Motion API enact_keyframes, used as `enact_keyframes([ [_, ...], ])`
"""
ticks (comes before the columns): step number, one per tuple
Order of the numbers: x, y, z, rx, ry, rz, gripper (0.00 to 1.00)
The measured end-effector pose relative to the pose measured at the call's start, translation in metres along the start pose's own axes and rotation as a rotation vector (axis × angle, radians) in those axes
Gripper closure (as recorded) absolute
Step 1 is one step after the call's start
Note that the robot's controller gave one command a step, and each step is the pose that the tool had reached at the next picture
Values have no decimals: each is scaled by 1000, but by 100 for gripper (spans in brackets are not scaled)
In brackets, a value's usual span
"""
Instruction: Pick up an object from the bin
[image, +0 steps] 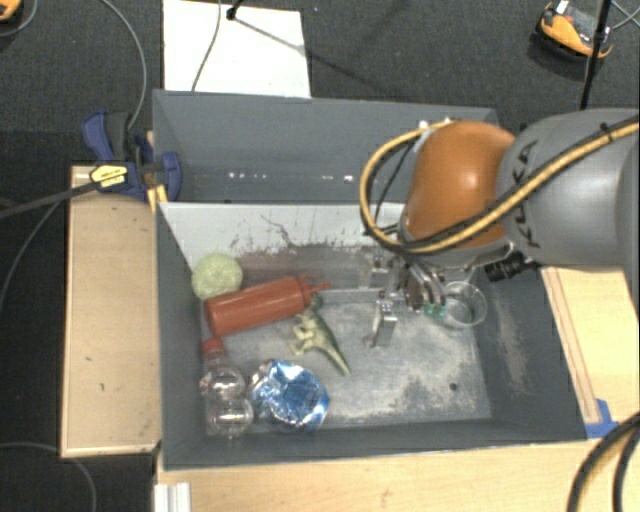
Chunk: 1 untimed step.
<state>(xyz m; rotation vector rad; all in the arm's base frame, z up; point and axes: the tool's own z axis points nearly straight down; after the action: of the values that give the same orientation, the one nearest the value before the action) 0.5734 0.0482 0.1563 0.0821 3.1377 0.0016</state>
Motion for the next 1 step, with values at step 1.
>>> enact_keyframes([
  [1, -8, 26, 33, 1, -2, -150, 0],
])
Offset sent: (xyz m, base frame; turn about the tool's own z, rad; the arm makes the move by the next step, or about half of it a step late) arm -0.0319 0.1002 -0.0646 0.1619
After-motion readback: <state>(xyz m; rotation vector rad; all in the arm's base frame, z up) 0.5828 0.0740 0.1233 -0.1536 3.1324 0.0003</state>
